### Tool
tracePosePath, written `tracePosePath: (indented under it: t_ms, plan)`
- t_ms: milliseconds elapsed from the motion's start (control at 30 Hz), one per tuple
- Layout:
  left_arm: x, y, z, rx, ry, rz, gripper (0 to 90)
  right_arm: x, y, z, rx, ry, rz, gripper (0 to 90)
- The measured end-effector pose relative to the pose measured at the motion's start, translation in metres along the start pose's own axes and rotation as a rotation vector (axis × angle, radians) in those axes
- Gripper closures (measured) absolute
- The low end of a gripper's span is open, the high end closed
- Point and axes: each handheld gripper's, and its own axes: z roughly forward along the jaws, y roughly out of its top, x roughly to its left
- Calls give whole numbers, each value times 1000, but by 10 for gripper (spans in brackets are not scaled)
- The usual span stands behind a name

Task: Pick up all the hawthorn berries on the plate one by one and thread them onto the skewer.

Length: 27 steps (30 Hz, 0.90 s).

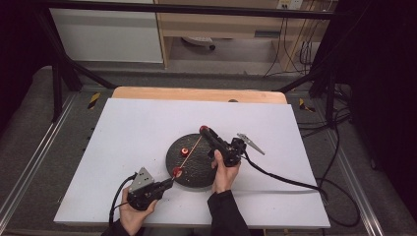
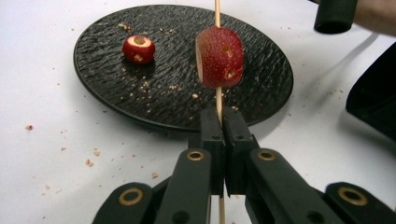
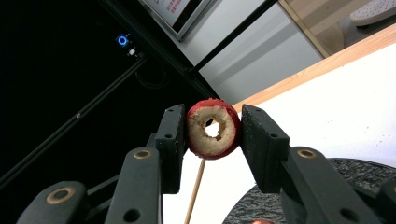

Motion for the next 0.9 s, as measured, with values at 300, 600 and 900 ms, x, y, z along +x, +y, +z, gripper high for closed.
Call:
tracePosePath:
  t_ms: [300, 600, 900]
  plan:
    - [-8, 5, 4, -18, 16, -39, 882, 0, -4, -1, -4, 13, 14, 616]
    - [-8, 17, 13, -15, 22, -42, 882, 1, -8, -3, 14, 28, 14, 617]
    - [-6, 32, 22, -22, 18, -42, 882, 1, -10, -5, 32, 38, 16, 617]
